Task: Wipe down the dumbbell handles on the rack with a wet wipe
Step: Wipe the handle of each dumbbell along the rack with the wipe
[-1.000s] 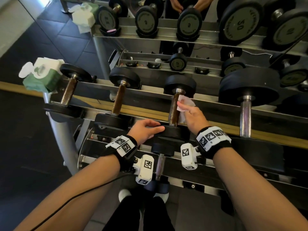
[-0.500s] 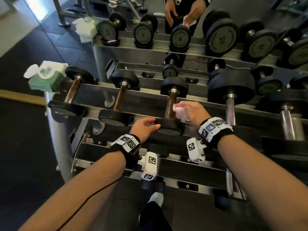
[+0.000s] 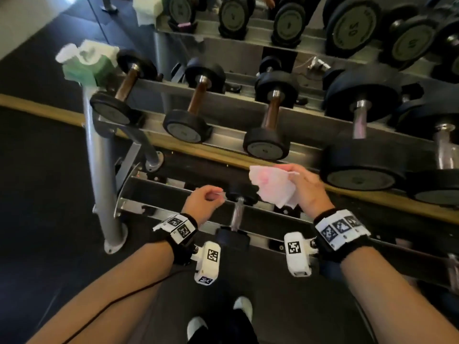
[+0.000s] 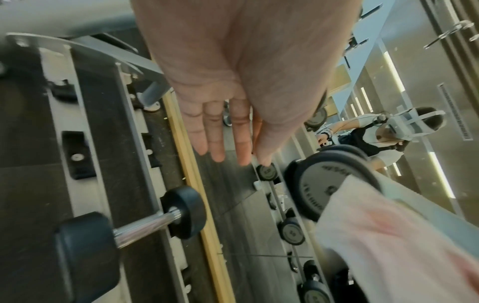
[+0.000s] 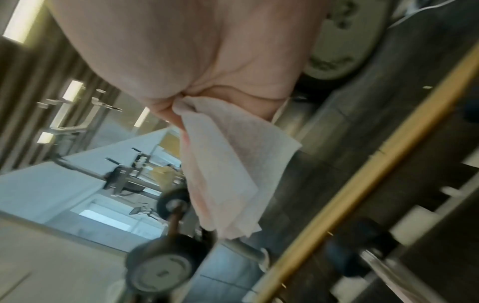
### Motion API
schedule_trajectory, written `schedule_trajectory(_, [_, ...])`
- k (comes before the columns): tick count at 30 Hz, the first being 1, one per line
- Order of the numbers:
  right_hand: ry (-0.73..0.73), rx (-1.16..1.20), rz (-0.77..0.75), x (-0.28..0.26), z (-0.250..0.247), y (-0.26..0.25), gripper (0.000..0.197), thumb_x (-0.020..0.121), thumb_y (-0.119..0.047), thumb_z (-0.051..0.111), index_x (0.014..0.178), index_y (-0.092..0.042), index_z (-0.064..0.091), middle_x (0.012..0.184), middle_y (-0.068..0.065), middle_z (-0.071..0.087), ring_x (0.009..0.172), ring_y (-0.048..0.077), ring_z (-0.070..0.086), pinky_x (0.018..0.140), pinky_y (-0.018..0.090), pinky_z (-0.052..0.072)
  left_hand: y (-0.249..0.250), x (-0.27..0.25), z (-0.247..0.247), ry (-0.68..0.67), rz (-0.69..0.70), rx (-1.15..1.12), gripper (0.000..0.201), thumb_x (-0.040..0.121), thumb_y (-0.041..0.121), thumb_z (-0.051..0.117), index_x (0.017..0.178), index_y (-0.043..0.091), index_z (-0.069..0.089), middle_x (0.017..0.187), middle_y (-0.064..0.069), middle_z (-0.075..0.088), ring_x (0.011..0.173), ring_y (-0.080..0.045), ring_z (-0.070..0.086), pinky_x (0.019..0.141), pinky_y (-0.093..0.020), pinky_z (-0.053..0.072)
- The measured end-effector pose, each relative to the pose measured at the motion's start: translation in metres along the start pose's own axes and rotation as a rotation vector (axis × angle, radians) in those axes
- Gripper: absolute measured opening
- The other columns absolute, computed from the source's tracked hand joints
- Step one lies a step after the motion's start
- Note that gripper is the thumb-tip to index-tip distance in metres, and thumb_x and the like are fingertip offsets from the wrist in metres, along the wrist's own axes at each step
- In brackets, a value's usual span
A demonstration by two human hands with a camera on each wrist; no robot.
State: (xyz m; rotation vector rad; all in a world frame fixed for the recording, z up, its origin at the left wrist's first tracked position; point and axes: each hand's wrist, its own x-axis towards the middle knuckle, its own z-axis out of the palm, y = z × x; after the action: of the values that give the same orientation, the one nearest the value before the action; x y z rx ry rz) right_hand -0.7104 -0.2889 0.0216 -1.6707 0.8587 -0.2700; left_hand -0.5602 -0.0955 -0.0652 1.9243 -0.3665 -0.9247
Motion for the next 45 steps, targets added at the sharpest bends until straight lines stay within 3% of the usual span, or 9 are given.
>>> schedule_trajectory(5, [-0.020,-0.033,0.289,0.009,0.028,0.139,0.030,0.100,-0.008,0.045,0.122,-0.020,0.061,0.123,0.015,0.061,0.110,0.032,0.060,0.093,0.044,0.051,-0.093,0.015,0.033,-0.003,-0.076,0.078,0.026,0.088,0.011,0.073,0.114,0.017,0.068,0.102,-0.001,0.073,0.104,-0.020,0.068,0.100,-0.035,0.050])
schedule_trajectory(11, [0.045,0.035,0.357,0.051,0.053,0.264,0.026,0.098,-0.003,0.049,0.102,-0.022,0.066,0.096,0.004,0.070,0.077,0.011,0.068,0.072,0.027,0.057,-0.190,0.064,0.076,-0.027,-0.087,0.129,0.035,0.088,0.017,0.075,0.121,0.019,0.064,0.112,-0.003,0.070,0.109,-0.019,0.065,0.102,-0.041,0.050])
schedule_trajectory(15, [0.068,-0.012,0.232,0.096,0.072,0.315,0.034,0.100,-0.004,0.046,0.130,-0.010,0.061,0.130,0.012,0.062,0.121,0.027,0.058,0.107,0.038,0.044,-0.235,0.099,0.094,-0.066,-0.045,0.118,0.048,0.081,0.033,0.082,0.124,0.030,0.062,0.121,0.008,0.064,0.115,-0.009,0.059,0.096,-0.026,0.048])
schedule_trajectory(21, [-0.075,-0.076,0.049,0.131,0.109,0.372,0.030,0.100,-0.007,0.047,0.118,-0.018,0.069,0.118,0.005,0.065,0.109,0.014,0.062,0.099,0.030,0.044,-0.274,0.133,0.105,-0.163,-0.001,0.234,0.057,0.075,0.045,0.082,0.128,0.039,0.060,0.124,0.014,0.061,0.120,-0.007,0.053,0.104,-0.032,0.045])
schedule_trajectory(26, [-0.238,-0.277,-0.088,0.142,0.122,0.395,0.032,0.102,-0.019,0.045,0.128,-0.031,0.060,0.124,-0.007,0.061,0.113,0.001,0.053,0.082,-0.004,0.032,-0.287,0.145,0.105,-0.244,-0.012,0.246,0.061,0.074,0.048,0.081,0.130,0.036,0.059,0.116,0.019,0.063,0.116,-0.005,0.059,0.090,-0.017,0.046])
schedule_trajectory(33, [-0.378,-0.534,-0.116,0.136,0.122,0.415,0.037,0.105,-0.045,0.031,0.139,-0.052,0.044,0.136,0.001,0.055,0.117,0.011,0.054,0.097,0.022,0.036,-0.281,0.149,0.102,-0.293,-0.053,0.288,0.072,0.075,0.050,0.079,0.138,0.026,0.054,0.129,0.003,0.063,0.114,-0.011,0.061,0.105,-0.035,0.047])
schedule_trajectory(39, [-0.596,-0.220,0.104,0.128,0.110,0.401,0.036,0.090,-0.042,0.064,0.120,-0.022,0.070,0.119,0.002,0.067,0.107,0.013,0.063,0.095,0.026,0.049,-0.280,0.149,0.102,-0.306,-0.076,0.233,0.086,0.060,0.052,0.079,0.138,0.025,0.055,0.126,0.002,0.065,0.115,-0.013,0.063,0.107,-0.042,0.048])
schedule_trajectory(42, [-0.411,-0.061,-0.101,0.133,0.092,0.373,0.025,0.094,-0.028,0.057,0.112,-0.015,0.071,0.100,-0.004,0.069,0.085,0.000,0.066,0.066,0.007,0.048,-0.283,0.150,0.102,-0.312,-0.086,0.173,0.091,0.053,0.052,0.081,0.136,0.024,0.056,0.122,0.002,0.068,0.112,-0.015,0.066,0.106,-0.044,0.050])
schedule_trajectory(45, [-0.156,0.041,-0.264,0.142,0.081,0.358,0.019,0.085,-0.042,0.061,0.099,-0.045,0.074,0.109,-0.005,0.070,0.094,0.003,0.066,0.072,0.016,0.052,-0.286,0.152,0.101,-0.317,-0.099,0.136,0.093,0.049,0.053,0.083,0.134,0.025,0.057,0.118,0.003,0.071,0.108,-0.013,0.069,0.103,-0.042,0.052])
